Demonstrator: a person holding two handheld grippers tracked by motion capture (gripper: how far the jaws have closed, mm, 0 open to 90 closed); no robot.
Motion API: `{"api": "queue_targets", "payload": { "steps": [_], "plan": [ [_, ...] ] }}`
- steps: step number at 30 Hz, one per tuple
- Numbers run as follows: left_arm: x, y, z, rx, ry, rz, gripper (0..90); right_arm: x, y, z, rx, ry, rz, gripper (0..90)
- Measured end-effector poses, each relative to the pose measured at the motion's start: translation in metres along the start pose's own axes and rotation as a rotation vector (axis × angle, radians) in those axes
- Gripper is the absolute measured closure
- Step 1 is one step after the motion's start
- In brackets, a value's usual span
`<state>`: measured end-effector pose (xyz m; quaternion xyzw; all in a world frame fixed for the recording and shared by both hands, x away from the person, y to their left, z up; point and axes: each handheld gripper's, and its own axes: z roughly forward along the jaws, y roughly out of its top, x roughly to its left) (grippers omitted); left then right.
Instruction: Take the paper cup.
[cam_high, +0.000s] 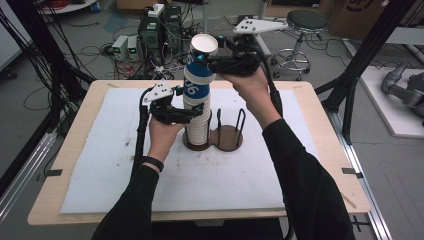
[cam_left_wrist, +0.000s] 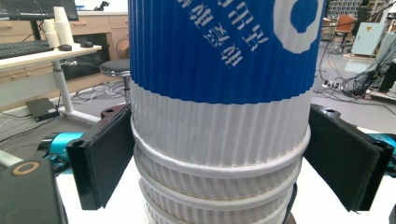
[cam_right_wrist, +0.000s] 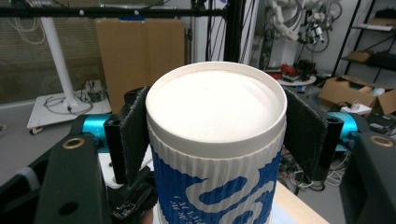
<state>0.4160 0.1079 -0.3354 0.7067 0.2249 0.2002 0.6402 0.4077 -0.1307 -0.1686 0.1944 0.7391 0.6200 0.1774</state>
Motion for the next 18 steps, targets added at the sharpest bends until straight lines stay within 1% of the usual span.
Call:
{"api": "queue_targets", "payload": {
  "steps": [1, 2, 3, 4, 5, 6, 7, 8, 9, 10, 11, 12, 13, 14, 15, 16, 17, 18],
  "plan": [
    [0.0, 0.0, 0.0, 0.0, 0.002, -0.002, 12.2, -0.001, 0.002, -0.006, -0.013, 0.001, 0.001, 30.0],
    [0.0, 0.0, 0.0, 0.0, 0.002, -0.002, 12.2, -0.001, 0.002, -0.006, -0.013, 0.001, 0.001, 30.0],
    [0.001, 0.0, 0.0, 0.0, 0.002, -0.004, 12.1, -0.001, 0.003, -0.012, -0.024, 0.001, 0.0, 30.1],
    [0.001, 0.0, 0.0, 0.0, 0.002, -0.004, 12.2, -0.001, 0.003, -0.012, -0.024, 0.001, 0.0, 30.1],
    [0.001, 0.0, 0.0, 0.001, 0.002, -0.002, 12.2, -0.002, 0.004, -0.018, -0.039, 0.003, 0.004, 30.0],
    [0.001, 0.0, 0.0, 0.001, 0.002, -0.002, 12.1, -0.002, 0.004, -0.018, -0.039, 0.003, 0.004, 30.0],
    [0.001, 0.0, 0.0, -0.001, 0.003, -0.005, 12.2, -0.002, 0.004, -0.024, -0.043, 0.007, 0.004, 30.1],
    [0.001, 0.0, 0.0, -0.001, 0.003, -0.005, 12.2, -0.002, 0.004, -0.024, -0.043, 0.007, 0.004, 30.1],
    [0.001, 0.0, 0.0, 0.0, 0.003, -0.005, 12.2, -0.003, 0.003, -0.03, -0.046, 0.005, -0.001, 30.0],
    [0.001, 0.0, 0.0, 0.0, 0.003, -0.005, 12.2, -0.003, 0.003, -0.03, -0.046, 0.005, -0.001, 30.0],
    [0.001, 0.0, 0.0, 0.0, 0.003, -0.008, 12.2, -0.004, 0.001, -0.037, -0.041, 0.005, -0.007, 30.0],
    [0.001, 0.0, 0.0, 0.0, 0.003, -0.008, 12.1, -0.004, 0.001, -0.037, -0.041, 0.005, -0.007, 30.0],
    [0.001, 0.0, 0.0, 0.0, 0.005, -0.008, 12.2, -0.005, -0.002, -0.043, -0.044, 0.003, -0.007, 30.0],
    [0.001, 0.0, 0.0, 0.0, 0.006, -0.01, 12.2, -0.005, -0.002, -0.043, -0.044, 0.003, -0.007, 30.0],
    [0.001, 0.0, 0.0, -0.001, 0.006, -0.009, 12.2, -0.006, -0.005, -0.05, -0.043, -0.001, -0.008, 30.0],
    [0.001, 0.0, 0.0, -0.001, 0.006, -0.01, 12.2, -0.006, -0.005, -0.05, -0.043, -0.001, -0.008, 30.0],
    [0.001, 0.0, 0.0, -0.002, 0.005, -0.011, 12.2, -0.007, -0.009, -0.056, -0.042, 0.0, -0.006, 30.0],
    [0.001, 0.0, 0.0, -0.002, 0.005, -0.011, 12.2, -0.007, -0.009, -0.056, -0.042, 0.0, -0.006, 30.0]
  ]
}}
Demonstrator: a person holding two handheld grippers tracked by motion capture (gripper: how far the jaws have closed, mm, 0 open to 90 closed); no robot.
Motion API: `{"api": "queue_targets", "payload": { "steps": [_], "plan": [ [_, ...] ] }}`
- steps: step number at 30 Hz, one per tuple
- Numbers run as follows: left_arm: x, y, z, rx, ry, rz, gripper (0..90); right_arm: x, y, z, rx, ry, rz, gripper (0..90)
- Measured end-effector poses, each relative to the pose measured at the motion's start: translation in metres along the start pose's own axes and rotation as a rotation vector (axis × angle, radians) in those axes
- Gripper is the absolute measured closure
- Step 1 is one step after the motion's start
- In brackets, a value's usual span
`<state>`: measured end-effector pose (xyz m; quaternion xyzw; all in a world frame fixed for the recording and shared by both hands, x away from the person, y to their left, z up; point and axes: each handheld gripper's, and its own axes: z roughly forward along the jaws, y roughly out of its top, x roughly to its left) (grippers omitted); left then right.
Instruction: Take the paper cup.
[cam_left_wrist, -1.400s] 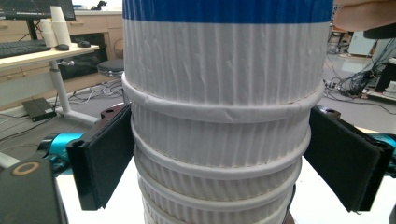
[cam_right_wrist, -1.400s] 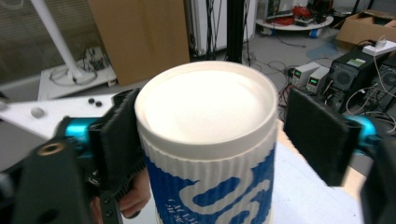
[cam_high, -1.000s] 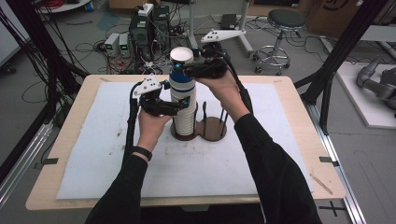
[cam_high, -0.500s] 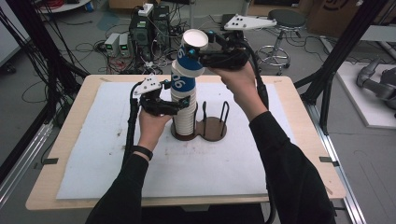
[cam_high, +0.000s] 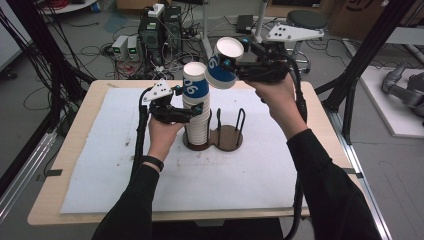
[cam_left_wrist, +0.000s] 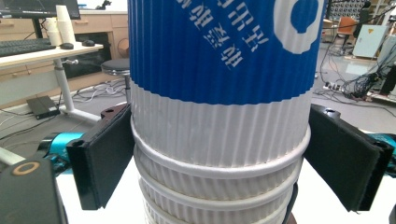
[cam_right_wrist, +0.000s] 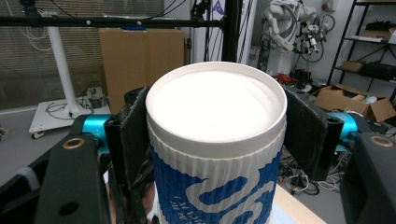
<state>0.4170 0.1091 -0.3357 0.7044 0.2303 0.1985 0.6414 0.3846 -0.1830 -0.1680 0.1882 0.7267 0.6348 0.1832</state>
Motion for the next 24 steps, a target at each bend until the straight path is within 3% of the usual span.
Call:
{"api": "queue_targets", "payload": {
  "steps": [7, 13, 24],
  "plan": [
    [0.001, 0.0, 0.0, -0.005, 0.003, -0.011, 12.2, 0.003, -0.019, -0.023, 0.011, 0.009, -0.002, 30.0],
    [0.0, 0.0, 0.0, -0.002, 0.008, -0.008, 12.2, 0.009, -0.039, -0.034, 0.044, -0.007, -0.024, 30.0],
    [0.0, 0.0, -0.001, 0.002, 0.011, -0.01, 12.1, 0.019, -0.078, -0.048, 0.065, 0.0, -0.002, 30.0]
  ]
}}
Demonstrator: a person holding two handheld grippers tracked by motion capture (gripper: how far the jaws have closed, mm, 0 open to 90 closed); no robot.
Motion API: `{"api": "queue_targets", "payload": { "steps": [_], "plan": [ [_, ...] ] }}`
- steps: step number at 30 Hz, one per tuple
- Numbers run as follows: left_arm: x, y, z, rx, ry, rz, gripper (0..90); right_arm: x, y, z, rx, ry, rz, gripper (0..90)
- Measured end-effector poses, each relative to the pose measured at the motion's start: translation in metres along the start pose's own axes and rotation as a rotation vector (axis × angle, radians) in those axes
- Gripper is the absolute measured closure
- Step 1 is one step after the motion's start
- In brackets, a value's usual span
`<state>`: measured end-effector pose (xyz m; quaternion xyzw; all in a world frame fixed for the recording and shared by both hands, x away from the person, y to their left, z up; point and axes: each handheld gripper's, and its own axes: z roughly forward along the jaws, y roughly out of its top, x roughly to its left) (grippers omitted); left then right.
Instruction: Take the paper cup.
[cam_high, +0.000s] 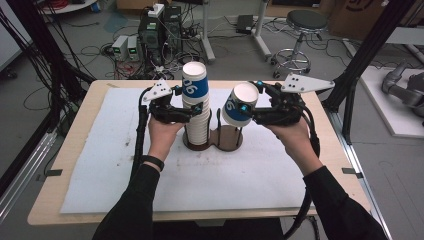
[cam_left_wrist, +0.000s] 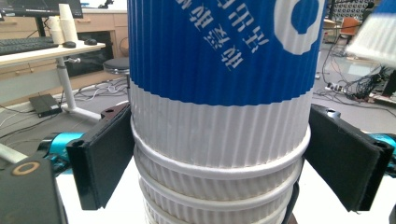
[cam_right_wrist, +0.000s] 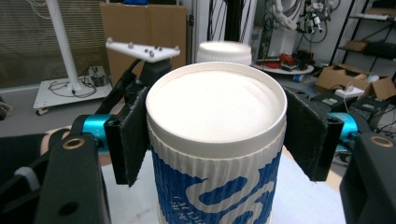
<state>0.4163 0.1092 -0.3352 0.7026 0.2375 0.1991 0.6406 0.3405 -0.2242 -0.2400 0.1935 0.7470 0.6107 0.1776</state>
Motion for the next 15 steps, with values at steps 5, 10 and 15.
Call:
{"api": "queue_targets", "payload": {
  "steps": [5, 10, 15],
  "plan": [
    [0.0, 0.0, 0.001, 0.0, -0.002, 0.004, 12.1, 0.002, -0.018, -0.008, 0.008, 0.0, 0.016, 30.0],
    [0.0, 0.0, 0.0, -0.002, -0.001, 0.002, 12.2, 0.002, -0.028, -0.013, 0.014, -0.004, 0.024, 30.0],
    [0.0, 0.0, 0.0, -0.001, -0.001, 0.003, 12.1, 0.003, -0.04, -0.018, 0.021, -0.006, 0.035, 30.0]
  ]
}}
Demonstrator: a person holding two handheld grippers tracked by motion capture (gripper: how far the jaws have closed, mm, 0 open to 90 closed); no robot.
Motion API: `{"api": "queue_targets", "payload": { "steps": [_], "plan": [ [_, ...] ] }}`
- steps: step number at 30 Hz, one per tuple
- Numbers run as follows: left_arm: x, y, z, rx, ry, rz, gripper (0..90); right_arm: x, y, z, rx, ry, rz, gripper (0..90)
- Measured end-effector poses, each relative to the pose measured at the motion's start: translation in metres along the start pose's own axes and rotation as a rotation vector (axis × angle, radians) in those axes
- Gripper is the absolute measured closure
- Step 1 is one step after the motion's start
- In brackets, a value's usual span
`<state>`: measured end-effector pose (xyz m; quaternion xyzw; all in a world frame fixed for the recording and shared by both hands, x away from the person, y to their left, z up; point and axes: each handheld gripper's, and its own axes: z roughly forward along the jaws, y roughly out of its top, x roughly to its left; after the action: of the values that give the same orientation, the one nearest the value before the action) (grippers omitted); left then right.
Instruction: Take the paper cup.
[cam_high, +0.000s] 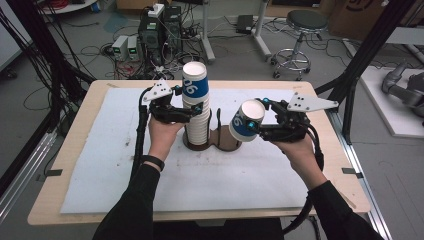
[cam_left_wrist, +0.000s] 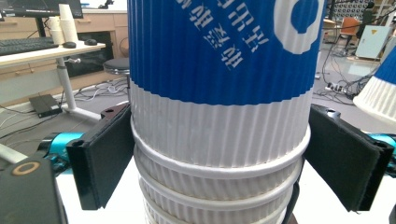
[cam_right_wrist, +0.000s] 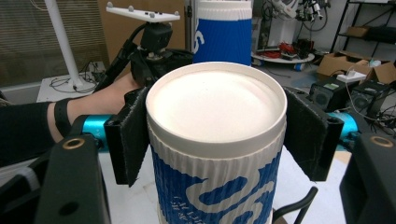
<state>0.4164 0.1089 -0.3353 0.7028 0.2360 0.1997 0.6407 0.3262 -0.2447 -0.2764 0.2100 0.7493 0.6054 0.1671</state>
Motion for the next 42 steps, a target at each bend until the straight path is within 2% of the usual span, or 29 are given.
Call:
{"api": "queue_targets", "payload": {
  "steps": [13, 19, 28, 35, 38, 42],
  "plan": [
    [0.0, 0.0, 0.0, 0.003, -0.001, 0.0, 12.2, 0.004, -0.027, 0.0, 0.023, 0.016, 0.021, 30.0],
    [0.0, 0.0, 0.0, 0.0, -0.001, 0.001, 12.1, 0.01, -0.04, 0.002, 0.036, 0.023, 0.015, 30.0],
    [0.0, 0.0, 0.0, 0.002, 0.0, 0.0, 12.1, 0.016, -0.061, 0.004, 0.051, 0.033, 0.035, 30.0],
    [0.0, 0.001, 0.0, 0.005, 0.0, 0.007, 11.8, 0.016, -0.067, 0.006, 0.061, 0.035, 0.043, 30.0],
    [-0.001, 0.002, -0.002, 0.001, 0.003, 0.007, 7.9, 0.015, -0.068, 0.006, 0.062, 0.033, 0.041, 30.0],
    [-0.002, 0.004, -0.006, 0.007, 0.008, 0.005, 7.2, 0.014, -0.07, 0.006, 0.065, 0.03, 0.045, 30.0]
  ]
}}
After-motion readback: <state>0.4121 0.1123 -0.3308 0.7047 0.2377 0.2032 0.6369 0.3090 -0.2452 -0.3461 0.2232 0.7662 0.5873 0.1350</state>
